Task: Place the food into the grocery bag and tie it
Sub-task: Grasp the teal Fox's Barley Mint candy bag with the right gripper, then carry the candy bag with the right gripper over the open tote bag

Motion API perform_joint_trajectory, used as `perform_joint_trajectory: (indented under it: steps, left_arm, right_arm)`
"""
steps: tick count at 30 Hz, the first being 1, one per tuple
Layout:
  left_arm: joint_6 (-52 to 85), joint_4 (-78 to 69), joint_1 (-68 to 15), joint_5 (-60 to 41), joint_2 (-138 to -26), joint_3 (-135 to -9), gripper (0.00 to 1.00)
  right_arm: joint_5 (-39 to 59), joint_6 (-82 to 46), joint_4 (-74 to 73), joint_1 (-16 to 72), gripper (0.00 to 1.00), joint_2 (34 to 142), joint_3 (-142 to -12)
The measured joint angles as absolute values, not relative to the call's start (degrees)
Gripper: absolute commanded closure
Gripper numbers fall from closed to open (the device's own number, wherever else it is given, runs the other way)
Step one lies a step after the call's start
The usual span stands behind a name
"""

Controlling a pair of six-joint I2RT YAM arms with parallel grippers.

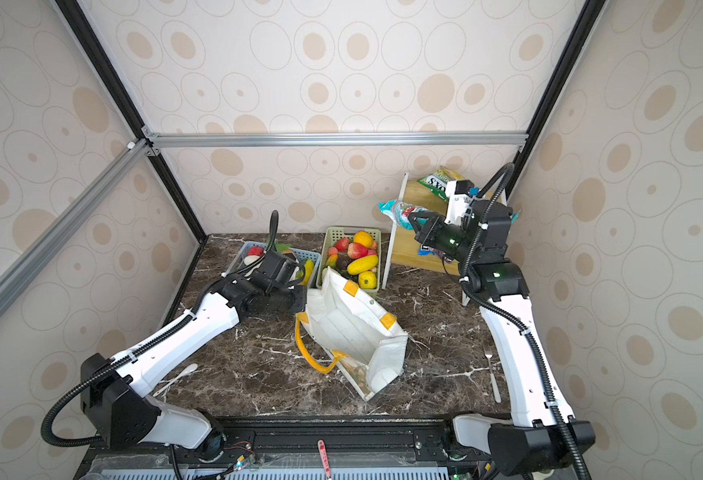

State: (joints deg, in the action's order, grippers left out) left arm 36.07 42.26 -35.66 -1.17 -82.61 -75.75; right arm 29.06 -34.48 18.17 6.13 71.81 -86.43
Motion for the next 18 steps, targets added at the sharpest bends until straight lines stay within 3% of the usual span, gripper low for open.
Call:
perform_joint_trajectory:
  steps: [18]
  left_arm:
    - [35.94,43.92,-35.66,-1.04,-83.96,-78.06,1.0]
  right_arm:
    - [34.74,-34.15,21.45,10.87,1.0,69.71,-86.39]
